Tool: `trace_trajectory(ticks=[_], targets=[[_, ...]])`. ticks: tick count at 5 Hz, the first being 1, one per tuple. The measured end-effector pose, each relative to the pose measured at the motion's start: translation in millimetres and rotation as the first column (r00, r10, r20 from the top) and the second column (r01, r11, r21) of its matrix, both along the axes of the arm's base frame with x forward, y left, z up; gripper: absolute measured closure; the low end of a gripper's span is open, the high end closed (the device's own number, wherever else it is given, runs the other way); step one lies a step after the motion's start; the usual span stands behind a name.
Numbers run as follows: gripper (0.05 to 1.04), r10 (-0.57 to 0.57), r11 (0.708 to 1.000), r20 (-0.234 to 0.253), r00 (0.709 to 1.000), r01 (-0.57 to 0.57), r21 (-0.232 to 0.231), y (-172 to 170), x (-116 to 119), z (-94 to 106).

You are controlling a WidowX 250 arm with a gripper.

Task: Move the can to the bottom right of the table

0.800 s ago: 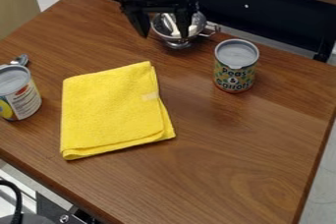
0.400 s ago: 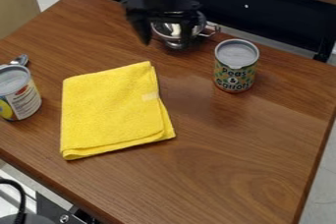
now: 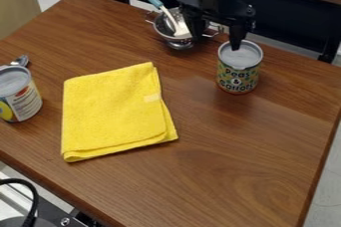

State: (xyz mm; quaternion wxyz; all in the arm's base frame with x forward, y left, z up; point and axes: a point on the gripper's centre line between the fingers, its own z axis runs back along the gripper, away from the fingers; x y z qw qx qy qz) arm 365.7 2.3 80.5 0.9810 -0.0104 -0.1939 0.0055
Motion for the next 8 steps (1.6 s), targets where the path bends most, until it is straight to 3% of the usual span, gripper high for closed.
trace_trajectory(ticks=[1, 4, 6, 8], targets=[[0.086, -0.069, 0.998, 0.049, 0.996, 0.070, -0.005, -6.2, 18.2, -0.1], [0.086, -0.052, 0.999, 0.052, 0.997, 0.052, 0.014, -19.4, 64.3, -6.2], [0.086, -0.113, 0.994, 0.064, 0.992, 0.113, -0.004, -32.4, 74.8, -27.2], [0.086, -0.089, 0.996, 0.016, 0.996, 0.089, -0.005, -37.9, 78.7, -40.6]])
